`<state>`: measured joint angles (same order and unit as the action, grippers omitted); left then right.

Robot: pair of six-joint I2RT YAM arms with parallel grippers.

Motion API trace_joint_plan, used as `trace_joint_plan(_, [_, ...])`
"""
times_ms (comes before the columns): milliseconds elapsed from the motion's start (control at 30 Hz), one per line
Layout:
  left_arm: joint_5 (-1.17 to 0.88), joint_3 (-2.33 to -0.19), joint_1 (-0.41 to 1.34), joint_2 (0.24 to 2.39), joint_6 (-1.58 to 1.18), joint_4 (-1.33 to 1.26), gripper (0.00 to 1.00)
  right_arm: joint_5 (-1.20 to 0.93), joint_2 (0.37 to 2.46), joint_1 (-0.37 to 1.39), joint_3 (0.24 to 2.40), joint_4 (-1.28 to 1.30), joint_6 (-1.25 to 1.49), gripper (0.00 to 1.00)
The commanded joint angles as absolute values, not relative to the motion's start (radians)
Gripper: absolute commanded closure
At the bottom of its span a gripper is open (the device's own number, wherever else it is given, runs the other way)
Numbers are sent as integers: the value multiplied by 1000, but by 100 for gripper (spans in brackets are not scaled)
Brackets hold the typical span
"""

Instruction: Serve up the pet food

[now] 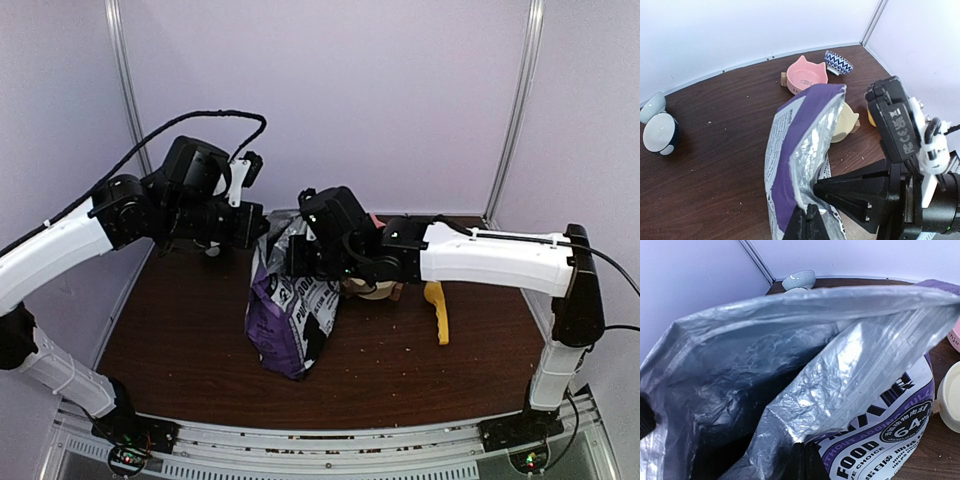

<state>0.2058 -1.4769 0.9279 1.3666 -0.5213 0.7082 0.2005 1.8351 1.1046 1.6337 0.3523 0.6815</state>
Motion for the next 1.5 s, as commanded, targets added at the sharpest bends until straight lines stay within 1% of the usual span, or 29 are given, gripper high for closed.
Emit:
trace_joint_plan(0, [198, -1488, 937, 1321, -506, 603, 100, 189, 1867, 1109, 1600, 495, 676, 100])
trace_joint_plan(267, [194, -1488, 937, 1327, -506, 608, 100, 186, 1846, 1108, 1604, 500, 676, 100])
trace_joint_plan(633, [279, -1505, 936, 1334, -502, 686, 100, 249, 1649, 1109, 1579, 548, 668, 100])
trace_joint_plan(867, [303, -1511, 936, 1333, -503, 700, 100, 241, 1590, 1109, 1576, 562, 668, 100])
trace_joint_plan(967, [274, -1520, 936, 1336, -493, 696, 100, 230, 1574, 1109, 1576, 548, 669, 100])
trace_joint_plan(1000, [255, -1526, 936, 1339, -483, 693, 96, 227, 1572, 1108, 1577, 543, 669, 100])
trace_joint_plan(1033, [237, -1534, 935, 1345, -472, 689, 90, 223, 1569, 1108, 1579, 539, 668, 100])
trace_joint_plan(1100, [214, -1556, 934, 1363, -451, 690, 72, 221, 1566, 1108, 1589, 535, 667, 99])
trace_joint_plan(1167, [202, -1593, 925, 1385, -433, 709, 58, 226, 1567, 1105, 1606, 536, 664, 84])
trace_joint_plan(1233, [189, -1651, 903, 1403, -416, 727, 46, 245, 1571, 1104, 1630, 545, 662, 70])
trace_joint_plan(1267, [179, -1666, 896, 1411, -401, 729, 43, 258, 1572, 1100, 1637, 548, 660, 63])
trace_joint_plan(1300, [159, -1699, 883, 1418, -381, 730, 37, 269, 1574, 1095, 1653, 552, 657, 59])
trace_joint_plan(1400, [119, -1764, 836, 1439, -330, 744, 28, 275, 1583, 1063, 1688, 559, 653, 54])
trace_joint_plan(1467, [89, -1782, 810, 1448, -285, 751, 24, 252, 1585, 1039, 1693, 540, 650, 51])
